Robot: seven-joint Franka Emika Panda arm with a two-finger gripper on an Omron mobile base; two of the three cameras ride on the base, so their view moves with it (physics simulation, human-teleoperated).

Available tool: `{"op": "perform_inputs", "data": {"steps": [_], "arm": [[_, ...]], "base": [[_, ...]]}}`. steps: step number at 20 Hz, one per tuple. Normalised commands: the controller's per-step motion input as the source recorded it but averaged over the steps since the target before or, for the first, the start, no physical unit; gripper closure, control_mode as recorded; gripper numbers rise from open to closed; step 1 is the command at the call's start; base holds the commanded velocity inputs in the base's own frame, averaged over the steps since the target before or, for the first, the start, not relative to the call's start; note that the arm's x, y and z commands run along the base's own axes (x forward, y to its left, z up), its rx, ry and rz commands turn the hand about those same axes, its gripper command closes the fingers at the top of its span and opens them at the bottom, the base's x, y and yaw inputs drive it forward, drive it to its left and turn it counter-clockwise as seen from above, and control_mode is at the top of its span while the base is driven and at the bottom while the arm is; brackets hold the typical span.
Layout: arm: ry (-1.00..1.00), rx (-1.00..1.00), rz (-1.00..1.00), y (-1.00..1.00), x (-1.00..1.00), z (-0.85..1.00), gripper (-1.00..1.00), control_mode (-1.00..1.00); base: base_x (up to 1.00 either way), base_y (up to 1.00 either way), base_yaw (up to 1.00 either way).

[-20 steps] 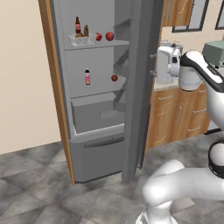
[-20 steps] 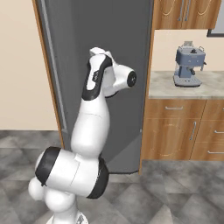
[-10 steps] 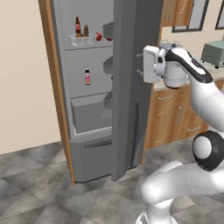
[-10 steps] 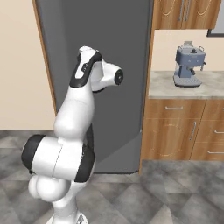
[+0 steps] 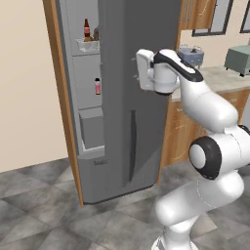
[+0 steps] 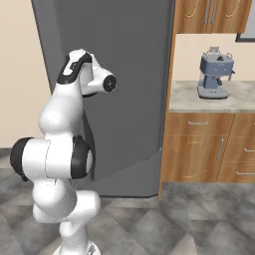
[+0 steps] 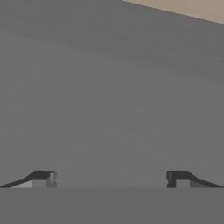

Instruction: Place the tupperware on the top shelf of the fridge. Make space for the tupperware among the existing items by rearranging them on the shelves if needed. Close the fridge door when finished.

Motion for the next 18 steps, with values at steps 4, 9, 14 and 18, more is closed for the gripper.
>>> {"op": "perform_inputs", "data": {"steps": [4, 9, 14, 18], "arm": [[0.04, -0.05, -0.18, 0.51, 0.66, 0.05, -1.00, -1.00], [0.15, -0.05, -0.15, 0.34, 0.69, 0.24, -1.00, -1.00], [0.18, -0.06, -0.14, 0.27, 0.64, 0.33, -1.00, -1.00], [0.17, -0.03, -0.14, 0.17, 0.55, 0.40, -1.00, -1.00]], "base": [[0.00, 0.00, 0.00], [0.00, 0.00, 0.00], [0.00, 0.00, 0.00], [0.00, 0.00, 0.00]]}}
